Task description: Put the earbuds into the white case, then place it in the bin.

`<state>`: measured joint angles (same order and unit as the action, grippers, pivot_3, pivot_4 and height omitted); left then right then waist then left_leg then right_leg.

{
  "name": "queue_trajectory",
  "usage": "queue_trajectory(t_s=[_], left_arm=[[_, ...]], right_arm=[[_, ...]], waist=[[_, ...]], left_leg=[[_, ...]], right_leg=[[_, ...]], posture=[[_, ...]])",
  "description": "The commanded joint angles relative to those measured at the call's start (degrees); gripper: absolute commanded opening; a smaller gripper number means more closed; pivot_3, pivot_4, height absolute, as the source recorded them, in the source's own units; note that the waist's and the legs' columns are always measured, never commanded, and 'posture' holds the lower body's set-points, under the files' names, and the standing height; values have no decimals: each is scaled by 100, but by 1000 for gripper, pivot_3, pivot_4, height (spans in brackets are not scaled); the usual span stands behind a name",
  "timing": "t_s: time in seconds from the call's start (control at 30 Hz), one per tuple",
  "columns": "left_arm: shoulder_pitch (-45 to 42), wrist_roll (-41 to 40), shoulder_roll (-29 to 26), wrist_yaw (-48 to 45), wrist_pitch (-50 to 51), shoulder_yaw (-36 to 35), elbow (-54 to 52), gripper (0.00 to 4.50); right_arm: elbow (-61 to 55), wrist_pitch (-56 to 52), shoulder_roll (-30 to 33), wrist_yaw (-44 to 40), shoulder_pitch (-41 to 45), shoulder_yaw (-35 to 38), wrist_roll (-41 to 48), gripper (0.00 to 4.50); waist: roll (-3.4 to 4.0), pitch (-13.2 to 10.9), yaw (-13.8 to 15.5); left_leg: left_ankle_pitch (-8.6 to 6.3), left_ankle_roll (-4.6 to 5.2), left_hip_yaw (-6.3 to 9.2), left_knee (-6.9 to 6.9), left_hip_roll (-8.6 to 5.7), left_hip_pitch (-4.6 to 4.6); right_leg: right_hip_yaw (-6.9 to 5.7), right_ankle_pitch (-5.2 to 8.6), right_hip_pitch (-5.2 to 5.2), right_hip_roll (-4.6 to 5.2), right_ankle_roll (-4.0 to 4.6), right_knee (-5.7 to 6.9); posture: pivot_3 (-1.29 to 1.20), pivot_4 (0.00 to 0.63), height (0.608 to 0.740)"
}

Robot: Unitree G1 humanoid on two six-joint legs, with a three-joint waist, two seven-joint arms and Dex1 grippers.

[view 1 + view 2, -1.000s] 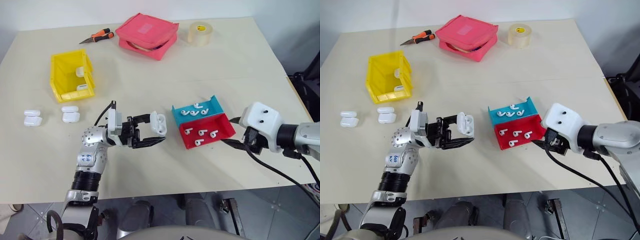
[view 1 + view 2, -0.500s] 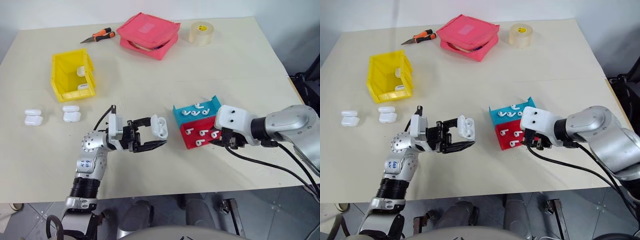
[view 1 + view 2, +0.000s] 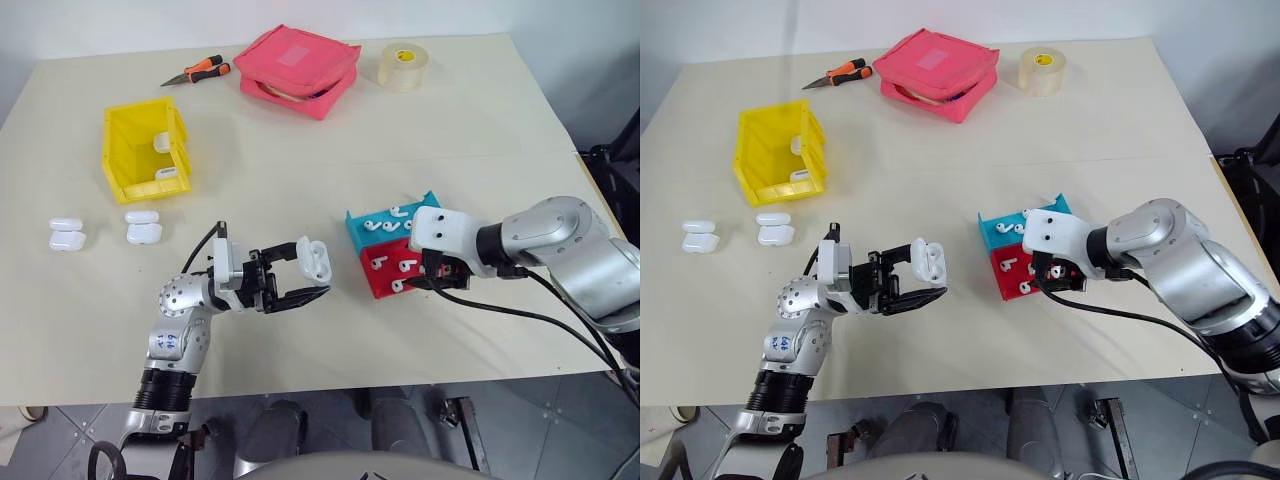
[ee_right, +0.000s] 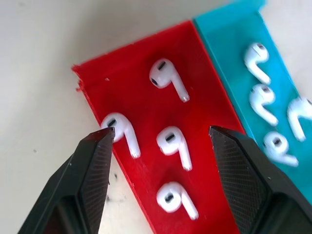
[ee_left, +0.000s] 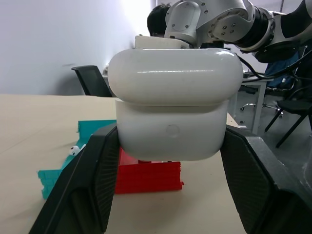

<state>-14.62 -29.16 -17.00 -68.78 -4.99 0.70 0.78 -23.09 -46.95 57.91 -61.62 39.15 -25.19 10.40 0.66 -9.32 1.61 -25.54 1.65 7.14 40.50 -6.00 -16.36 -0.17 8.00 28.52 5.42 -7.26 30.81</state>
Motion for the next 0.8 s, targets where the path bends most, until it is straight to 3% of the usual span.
queue_trajectory(t_s=[0.03,0.13,0.8], left_arm=[[71,-56,-68,28,-57,-3,-249,2754],[106,-57,-87,50,-61,-16,-279,2754],[117,-45,-104,127,-122,20,-259,2754]], right_arm=[[48,180,-23,-181,140,-34,-188,3033],[103,259,-58,-256,160,-83,-300,2349],[853,755,-422,-799,484,-340,-1066,2349]], waist=[[0,0,-3],[0,0,-7],[0,0,-8]], left_leg=[[0,0,0,0,0,0],[0,0,0,0,1,0],[0,0,0,0,1,-1]], right_leg=[[0,0,0,0,0,0],[0,0,1,-1,0,0],[0,0,2,-1,0,0]], posture=[[0,150,740],[0,150,740],[0,150,740]])
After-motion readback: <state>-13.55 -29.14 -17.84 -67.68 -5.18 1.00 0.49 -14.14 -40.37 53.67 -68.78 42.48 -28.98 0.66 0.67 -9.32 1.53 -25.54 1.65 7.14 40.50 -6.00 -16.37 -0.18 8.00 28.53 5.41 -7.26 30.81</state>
